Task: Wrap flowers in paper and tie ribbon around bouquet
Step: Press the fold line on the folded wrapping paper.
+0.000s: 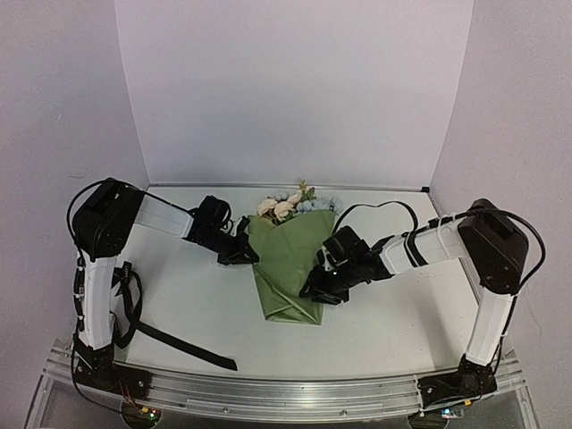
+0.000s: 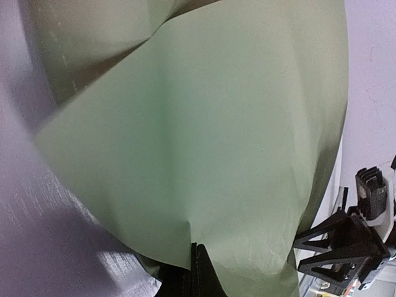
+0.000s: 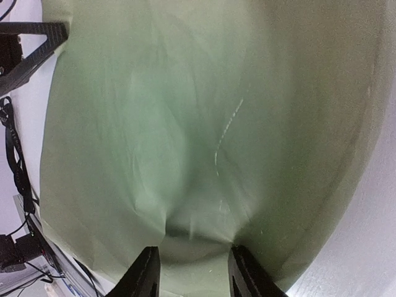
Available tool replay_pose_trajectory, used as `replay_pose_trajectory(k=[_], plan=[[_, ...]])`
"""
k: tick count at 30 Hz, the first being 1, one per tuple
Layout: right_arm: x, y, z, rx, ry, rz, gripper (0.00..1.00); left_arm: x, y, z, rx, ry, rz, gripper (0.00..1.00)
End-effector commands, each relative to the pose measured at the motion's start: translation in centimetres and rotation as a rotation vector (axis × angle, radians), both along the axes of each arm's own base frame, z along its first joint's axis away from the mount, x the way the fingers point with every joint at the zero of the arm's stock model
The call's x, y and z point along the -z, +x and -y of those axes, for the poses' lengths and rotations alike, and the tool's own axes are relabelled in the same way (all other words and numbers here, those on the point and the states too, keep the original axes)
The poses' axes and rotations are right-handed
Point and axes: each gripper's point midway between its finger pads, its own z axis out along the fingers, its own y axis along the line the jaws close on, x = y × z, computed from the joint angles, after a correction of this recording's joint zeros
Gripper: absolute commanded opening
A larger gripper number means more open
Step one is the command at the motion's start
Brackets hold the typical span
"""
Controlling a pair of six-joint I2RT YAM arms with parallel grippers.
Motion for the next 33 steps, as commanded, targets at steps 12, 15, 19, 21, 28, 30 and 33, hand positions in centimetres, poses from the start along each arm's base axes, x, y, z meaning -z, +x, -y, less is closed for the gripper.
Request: replay_pose_trajectory(k=[12, 15, 19, 21, 28, 30, 33], plan=[[-1.9, -4.7, 0.1, -0.038, -0.008, 0.011, 0.39, 0.9, -1.9, -0.9, -0.01, -0.008, -0.023, 0.0], [-5.2, -3.3, -1.2, -0.051, 0.083, 0.022, 0.39, 0.8, -1.7, -0.7, 0.003, -0.003, -0.025, 0.0], [-7.7, -2.6, -3.5, -0.133, 0.143, 0.041, 0.38, 0.3, -1.5, -0.4, 0.033, -0.001, -0.013, 0.0], [-7.9, -2.4, -4.7, -0.157, 0.167, 0.025, 0.33, 0.0, -1.4, -0.2, 0.047, -0.001, -0.01, 0.0], [-4.5, -2.2, -6.6, -0.141, 0.201, -0.068, 0.19, -0.2, -1.3, 0.1, 0.074, 0.002, -0.02, 0.0], [-3.6, -2.4, -6.7, -0.14, 0.196, -0.08, 0.18, -0.1, -1.3, 0.1, 0.078, 0.003, -0.024, 0.0], [-1.6, -2.7, -6.3, -0.128, 0.161, -0.11, 0.16, -0.3, -1.2, 0.1, 0.076, 0.007, -0.022, 0.0]])
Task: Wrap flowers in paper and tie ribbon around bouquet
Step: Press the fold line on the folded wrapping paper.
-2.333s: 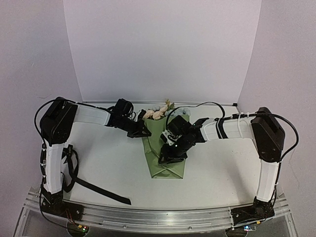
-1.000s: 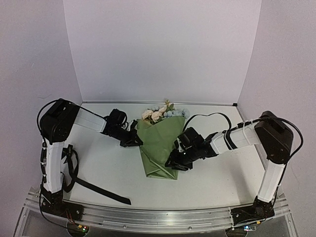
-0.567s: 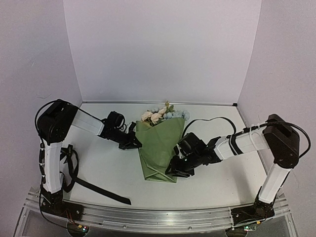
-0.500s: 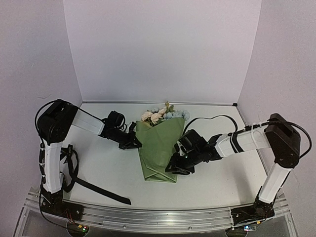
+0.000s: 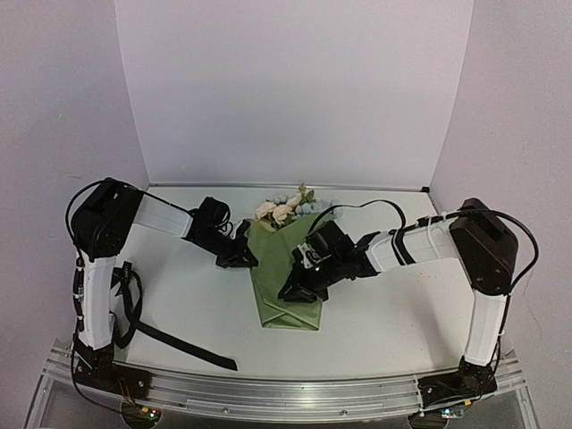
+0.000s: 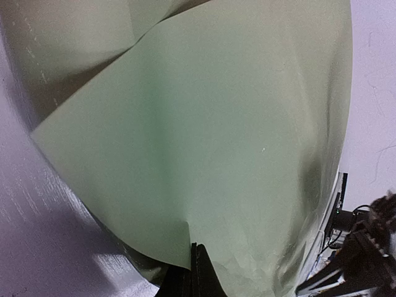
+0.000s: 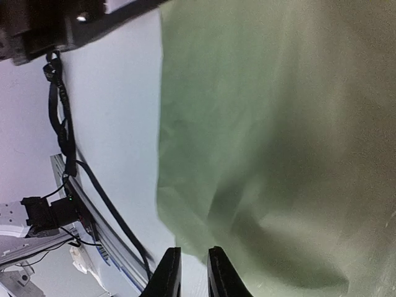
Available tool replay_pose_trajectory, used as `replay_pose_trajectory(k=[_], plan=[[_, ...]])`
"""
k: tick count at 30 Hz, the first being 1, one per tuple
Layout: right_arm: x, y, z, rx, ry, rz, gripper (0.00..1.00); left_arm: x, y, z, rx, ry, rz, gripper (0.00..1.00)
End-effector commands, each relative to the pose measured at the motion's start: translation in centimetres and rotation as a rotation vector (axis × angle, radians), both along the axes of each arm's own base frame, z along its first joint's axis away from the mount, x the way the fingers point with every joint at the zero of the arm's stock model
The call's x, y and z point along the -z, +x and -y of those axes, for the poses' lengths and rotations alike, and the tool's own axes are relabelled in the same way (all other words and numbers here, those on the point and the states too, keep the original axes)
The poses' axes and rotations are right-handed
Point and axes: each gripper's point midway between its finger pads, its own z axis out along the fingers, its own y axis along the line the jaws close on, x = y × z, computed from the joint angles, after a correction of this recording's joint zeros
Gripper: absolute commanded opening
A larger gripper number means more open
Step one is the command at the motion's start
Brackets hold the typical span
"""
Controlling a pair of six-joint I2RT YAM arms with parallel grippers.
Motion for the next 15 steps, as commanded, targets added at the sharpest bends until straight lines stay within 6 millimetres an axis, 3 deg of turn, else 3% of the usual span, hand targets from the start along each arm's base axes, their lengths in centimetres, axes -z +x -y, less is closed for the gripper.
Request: replay_pose_trajectory(k=[1, 5, 8, 10, 15], plan=[[2.0, -0.7, -0.1, 0.0, -0.01, -0.041, 0.15, -0.6, 0.2, 0.2, 0.022, 0.006, 0.01, 0.0], [3.2, -1.0, 0.7, 0.015, -0.048, -0.043, 0.15, -2.0, 0.4, 0.2, 0.015, -0.002, 0.02, 0.05], [3.7, -0.9, 0.9, 0.023, -0.061, -0.045, 0.15, -3.3, 0.3, 0.0, -0.001, 0.001, 0.034, 0.17], [3.9, -1.0, 0.8, 0.024, -0.066, -0.045, 0.15, -4.8, 0.3, -0.4, -0.023, 0.001, 0.06, 0.26], [4.2, -1.2, 1.0, 0.027, -0.08, -0.041, 0.15, -9.7, -0.9, -0.1, -0.05, -0.045, 0.122, 0.35]])
